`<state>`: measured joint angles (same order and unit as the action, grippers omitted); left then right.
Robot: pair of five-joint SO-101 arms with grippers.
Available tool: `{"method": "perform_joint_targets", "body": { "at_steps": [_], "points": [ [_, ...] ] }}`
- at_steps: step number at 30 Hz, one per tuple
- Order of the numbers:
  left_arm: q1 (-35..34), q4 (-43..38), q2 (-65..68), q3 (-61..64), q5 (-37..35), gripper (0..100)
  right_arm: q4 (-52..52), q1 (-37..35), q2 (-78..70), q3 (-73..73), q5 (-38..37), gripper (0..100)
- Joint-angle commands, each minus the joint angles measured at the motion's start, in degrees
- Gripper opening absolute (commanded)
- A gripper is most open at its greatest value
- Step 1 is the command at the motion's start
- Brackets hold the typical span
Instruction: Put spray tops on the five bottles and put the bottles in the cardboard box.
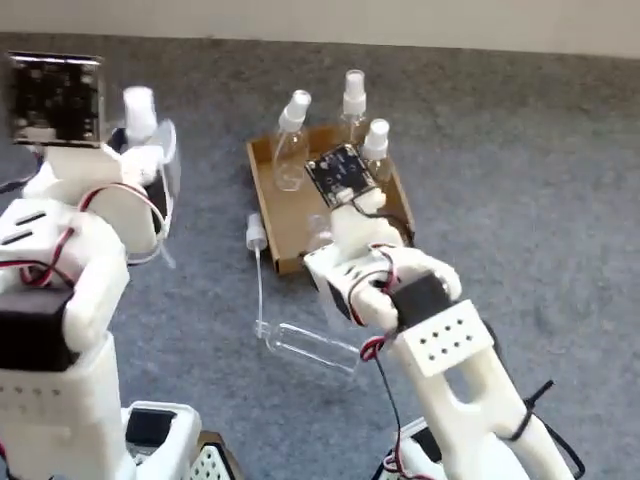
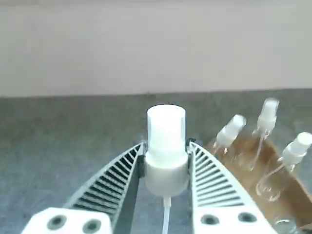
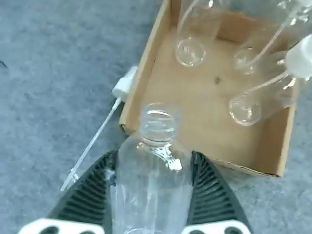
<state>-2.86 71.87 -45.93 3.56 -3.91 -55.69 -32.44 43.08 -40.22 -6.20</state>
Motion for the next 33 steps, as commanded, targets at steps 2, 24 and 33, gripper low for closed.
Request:
{"method": "perform_joint_targets", "body": {
  "at_steps": [2, 24, 33],
  "points": [
    [9.27, -4.40, -1.10, -6.02, -1.85, 2, 7.96, -0.40, 9.98, -5.76, 0.44, 0.4],
    [30.55, -21.01, 3.12, -0.04, -1.76, 2, 20.35, -0.75, 43.74, -35.12, 0.53, 0.4],
    [32.40, -27.43, 6.37, 3.03, -1.49, 2, 20.26, -0.40, 45.41, -35.21, 0.53, 0.4]
  ]
}}
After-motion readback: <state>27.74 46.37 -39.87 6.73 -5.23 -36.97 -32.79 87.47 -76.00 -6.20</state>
